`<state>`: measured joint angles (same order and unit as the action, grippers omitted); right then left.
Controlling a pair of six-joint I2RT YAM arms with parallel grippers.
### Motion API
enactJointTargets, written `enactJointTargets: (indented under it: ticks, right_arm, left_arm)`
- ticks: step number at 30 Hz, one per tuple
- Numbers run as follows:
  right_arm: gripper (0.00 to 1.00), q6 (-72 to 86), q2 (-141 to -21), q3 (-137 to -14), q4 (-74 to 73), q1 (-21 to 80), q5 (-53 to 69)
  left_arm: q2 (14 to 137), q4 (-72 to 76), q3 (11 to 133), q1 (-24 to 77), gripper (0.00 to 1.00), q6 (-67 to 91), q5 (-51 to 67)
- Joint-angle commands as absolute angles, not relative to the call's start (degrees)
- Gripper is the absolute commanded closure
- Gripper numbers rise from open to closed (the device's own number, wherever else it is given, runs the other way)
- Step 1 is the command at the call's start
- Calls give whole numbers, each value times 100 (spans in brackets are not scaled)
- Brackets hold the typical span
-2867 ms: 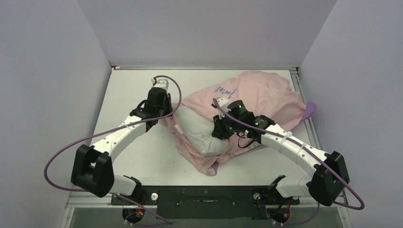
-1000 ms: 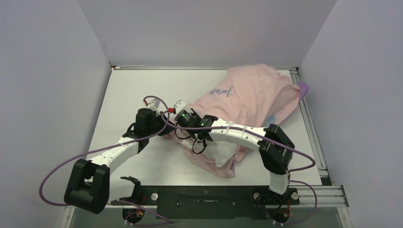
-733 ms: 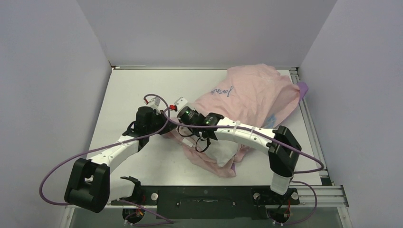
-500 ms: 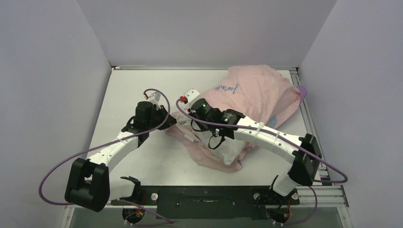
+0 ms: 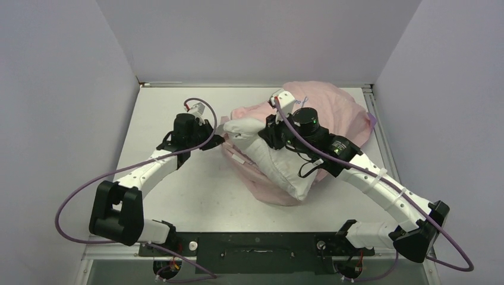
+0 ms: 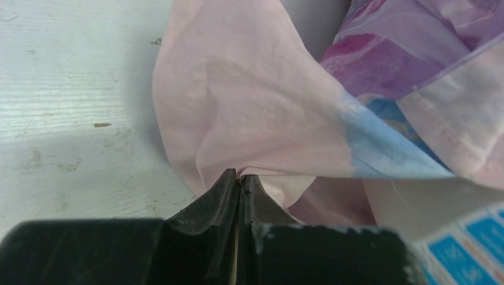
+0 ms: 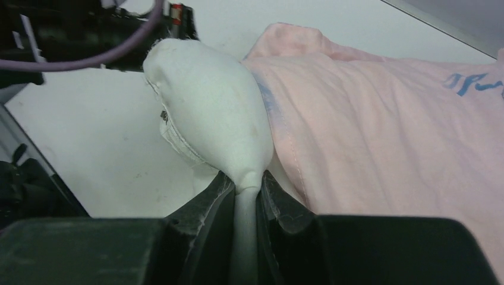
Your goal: Remove the pillowcase from the pillow
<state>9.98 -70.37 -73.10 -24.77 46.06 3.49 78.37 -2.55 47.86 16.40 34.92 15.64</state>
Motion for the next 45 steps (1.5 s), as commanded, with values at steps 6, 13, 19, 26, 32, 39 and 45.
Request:
enactJointTargets:
  ticks: [6, 13, 19, 26, 32, 39, 45]
  right_arm:
    - [95, 1957, -6721, -7216, -452, 4566, 1748]
    - [95, 2253, -6959, -7037, -264, 4513, 1178]
    - [95, 2463, -7454, -7392, -541, 4434, 1043]
    - [90, 2556, -8260, -7959, -869, 4420, 1237]
    - [69, 2396, -8748, -8409, -1256, 4406, 1409]
    - [28, 1922, -8752, -8768, -2078, 4212, 1330]
    - [5, 1817, -8067, -8215, -2728, 3798, 631]
  left_arm:
    - [8817, 1227, 5327, 2831, 100, 3946, 680]
    - [9156, 1752, 5462, 2768, 77, 4216, 225]
    - [8425, 863, 5609, 1738, 37, 4237, 278]
    - [7335, -918, 5587, 1009, 14, 3746, 74]
    - [6580, -1804, 5345, 1046, 14, 3144, 221]
    - [5760, -2927, 5549, 1393, 12, 2662, -247]
    - [5331, -3197, 5643, 2307, 7, 2503, -516]
